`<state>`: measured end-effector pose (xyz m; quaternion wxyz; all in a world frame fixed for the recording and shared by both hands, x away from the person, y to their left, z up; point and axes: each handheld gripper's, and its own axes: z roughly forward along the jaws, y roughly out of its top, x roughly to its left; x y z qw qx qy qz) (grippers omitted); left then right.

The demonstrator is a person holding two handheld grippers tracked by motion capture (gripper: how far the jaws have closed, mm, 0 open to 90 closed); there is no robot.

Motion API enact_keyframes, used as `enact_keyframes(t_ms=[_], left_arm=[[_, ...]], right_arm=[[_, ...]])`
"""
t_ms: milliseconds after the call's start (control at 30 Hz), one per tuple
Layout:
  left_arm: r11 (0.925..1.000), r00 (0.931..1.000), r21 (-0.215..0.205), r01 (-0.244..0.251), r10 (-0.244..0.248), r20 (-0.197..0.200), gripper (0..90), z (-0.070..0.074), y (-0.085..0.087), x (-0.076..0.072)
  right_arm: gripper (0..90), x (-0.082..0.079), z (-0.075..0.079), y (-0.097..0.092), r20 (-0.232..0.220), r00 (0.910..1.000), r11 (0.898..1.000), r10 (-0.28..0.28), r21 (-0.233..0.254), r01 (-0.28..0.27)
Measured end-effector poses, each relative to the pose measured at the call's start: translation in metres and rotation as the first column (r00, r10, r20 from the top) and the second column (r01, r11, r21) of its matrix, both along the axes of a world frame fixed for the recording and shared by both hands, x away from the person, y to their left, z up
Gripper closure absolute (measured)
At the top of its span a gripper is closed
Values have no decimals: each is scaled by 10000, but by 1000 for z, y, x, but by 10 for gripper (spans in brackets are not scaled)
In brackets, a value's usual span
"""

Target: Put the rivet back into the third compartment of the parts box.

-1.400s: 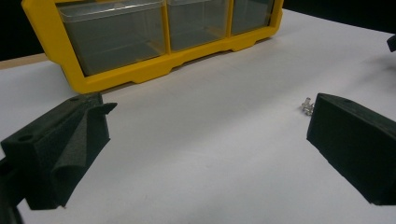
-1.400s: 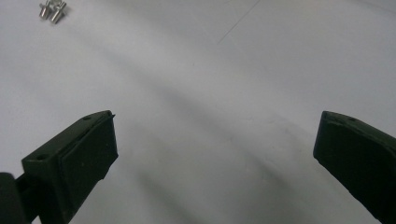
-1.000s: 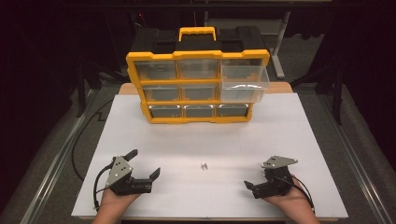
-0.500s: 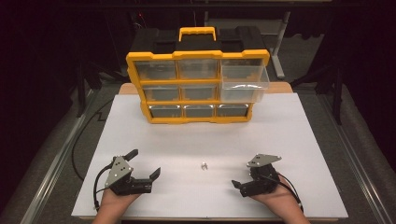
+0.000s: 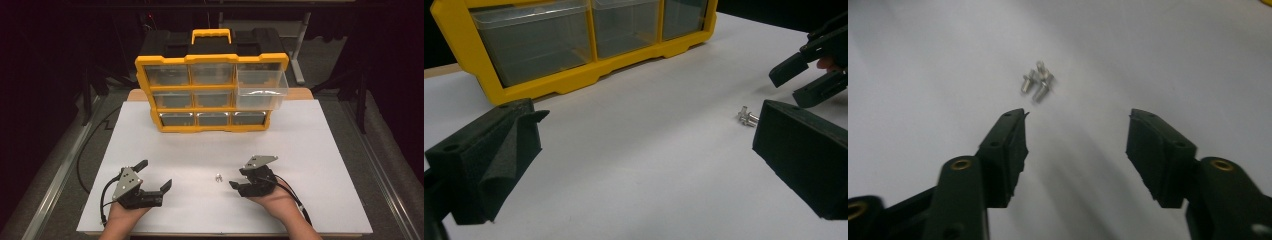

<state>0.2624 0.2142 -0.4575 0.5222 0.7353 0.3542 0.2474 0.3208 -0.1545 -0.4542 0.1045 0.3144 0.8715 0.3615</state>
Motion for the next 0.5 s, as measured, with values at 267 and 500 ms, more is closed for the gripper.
enact_keyframes(t_ms=[267, 500], left_arm=[[10000, 10000, -15, 32, -32, 4, 4, 0, 0, 0], [10000, 10000, -4, 54, -54, 13, 4, 0, 0, -1]], right_arm=[[656, 9, 1, 26, 285, 9979, 9982, 586, 99, -589], [764, 14, -2, 45, 395, 9965, 9972, 743, -24, -742]])
